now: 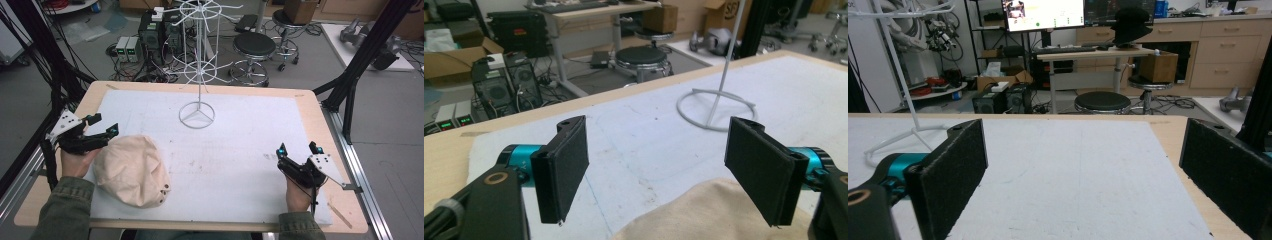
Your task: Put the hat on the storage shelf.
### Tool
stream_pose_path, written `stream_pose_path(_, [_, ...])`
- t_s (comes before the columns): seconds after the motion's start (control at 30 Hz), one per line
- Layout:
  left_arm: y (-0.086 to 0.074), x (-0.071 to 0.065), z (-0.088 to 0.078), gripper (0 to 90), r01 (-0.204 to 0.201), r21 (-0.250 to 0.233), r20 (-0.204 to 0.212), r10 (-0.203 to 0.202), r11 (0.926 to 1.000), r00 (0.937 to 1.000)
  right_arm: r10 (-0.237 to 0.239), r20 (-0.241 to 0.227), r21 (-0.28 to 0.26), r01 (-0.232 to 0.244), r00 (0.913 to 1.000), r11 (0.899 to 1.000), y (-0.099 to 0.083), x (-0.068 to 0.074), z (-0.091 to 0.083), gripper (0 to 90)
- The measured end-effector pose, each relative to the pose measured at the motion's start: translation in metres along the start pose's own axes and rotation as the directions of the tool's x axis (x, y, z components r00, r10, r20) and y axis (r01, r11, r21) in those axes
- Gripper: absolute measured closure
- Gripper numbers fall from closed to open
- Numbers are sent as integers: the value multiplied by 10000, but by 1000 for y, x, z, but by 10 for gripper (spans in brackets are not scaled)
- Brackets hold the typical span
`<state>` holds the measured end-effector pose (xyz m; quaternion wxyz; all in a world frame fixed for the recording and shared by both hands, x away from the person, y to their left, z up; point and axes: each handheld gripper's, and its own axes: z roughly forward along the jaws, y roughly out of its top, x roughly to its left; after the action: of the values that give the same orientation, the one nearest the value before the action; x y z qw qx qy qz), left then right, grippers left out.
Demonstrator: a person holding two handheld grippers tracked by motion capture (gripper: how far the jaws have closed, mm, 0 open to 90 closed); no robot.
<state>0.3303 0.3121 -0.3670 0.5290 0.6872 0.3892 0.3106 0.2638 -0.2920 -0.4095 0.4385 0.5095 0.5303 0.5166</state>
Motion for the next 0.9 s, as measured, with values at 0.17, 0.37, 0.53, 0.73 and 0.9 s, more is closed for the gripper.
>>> stream_pose_path(0.17, [5,2,8,256,-16,442,248,5,9990,9997,-11,-3,15,11,10000,10000,0,0,0,44])
stream_pose_path(0.37, [10,-3,22,256,-400,1125,842,306,9929,9960,-9,-45,51,9,10000,10000,0,0,1,44])
stream_pose_path(0.53, [12,-5,32,253,-628,1255,1494,437,9901,9878,5,-114,102,-4,9999,9999,0,0,2,44])
stream_pose_path(0.73, [15,-1,43,251,-1045,1841,1580,755,9773,9846,-37,-133,94,38,9999,9999,0,1,2,44])
stream_pose_path(0.9, [13,0,48,250,-1279,2193,1724,906,9672,9809,-77,-178,73,79,9998,9999,0,1,2,44])
